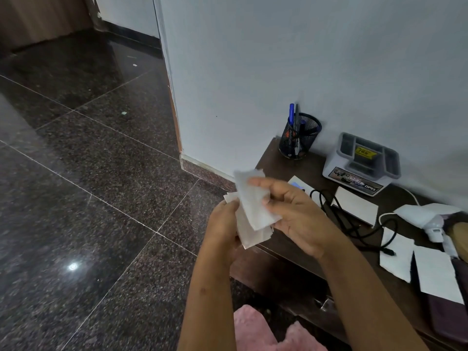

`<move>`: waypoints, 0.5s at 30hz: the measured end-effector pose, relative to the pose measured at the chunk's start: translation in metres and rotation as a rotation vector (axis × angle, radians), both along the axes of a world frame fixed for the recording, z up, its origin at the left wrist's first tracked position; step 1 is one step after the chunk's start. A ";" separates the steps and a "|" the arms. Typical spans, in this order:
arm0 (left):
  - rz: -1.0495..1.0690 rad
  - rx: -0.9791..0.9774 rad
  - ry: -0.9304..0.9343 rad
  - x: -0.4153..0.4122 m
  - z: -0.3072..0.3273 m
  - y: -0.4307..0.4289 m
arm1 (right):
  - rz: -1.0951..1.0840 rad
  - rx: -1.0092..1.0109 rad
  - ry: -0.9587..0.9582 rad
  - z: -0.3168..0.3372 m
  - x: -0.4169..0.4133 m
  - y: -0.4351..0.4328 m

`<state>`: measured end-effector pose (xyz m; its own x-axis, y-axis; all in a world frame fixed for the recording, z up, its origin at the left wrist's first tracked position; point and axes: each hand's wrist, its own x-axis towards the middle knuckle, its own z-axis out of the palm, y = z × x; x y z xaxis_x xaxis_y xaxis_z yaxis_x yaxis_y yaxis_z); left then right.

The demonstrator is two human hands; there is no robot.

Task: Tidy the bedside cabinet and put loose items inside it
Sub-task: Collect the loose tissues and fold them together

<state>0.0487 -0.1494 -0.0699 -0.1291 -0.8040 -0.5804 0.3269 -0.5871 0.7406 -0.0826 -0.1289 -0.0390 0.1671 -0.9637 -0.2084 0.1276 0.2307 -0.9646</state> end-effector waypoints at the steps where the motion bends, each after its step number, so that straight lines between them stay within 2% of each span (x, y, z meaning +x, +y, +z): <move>1: 0.013 0.010 0.013 -0.001 0.000 0.000 | -0.034 -0.009 0.198 -0.004 0.001 0.001; 3: 0.015 0.047 0.089 -0.001 0.000 -0.002 | -0.042 -0.034 0.473 -0.010 0.003 0.002; 5: 0.025 0.091 0.159 0.000 0.000 -0.004 | -0.020 -0.059 0.567 -0.014 0.005 0.003; 12: -0.041 -0.015 0.022 0.000 -0.002 -0.001 | 0.103 -0.146 0.513 -0.012 0.007 0.004; 15: 0.021 -0.010 -0.049 -0.001 -0.005 -0.001 | -0.022 -0.121 0.535 -0.010 -0.012 -0.010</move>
<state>0.0479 -0.1506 -0.0752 -0.0839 -0.8121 -0.5774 0.3026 -0.5729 0.7617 -0.0947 -0.1386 -0.0493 0.0480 -0.9881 -0.1463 -0.3842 0.1170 -0.9158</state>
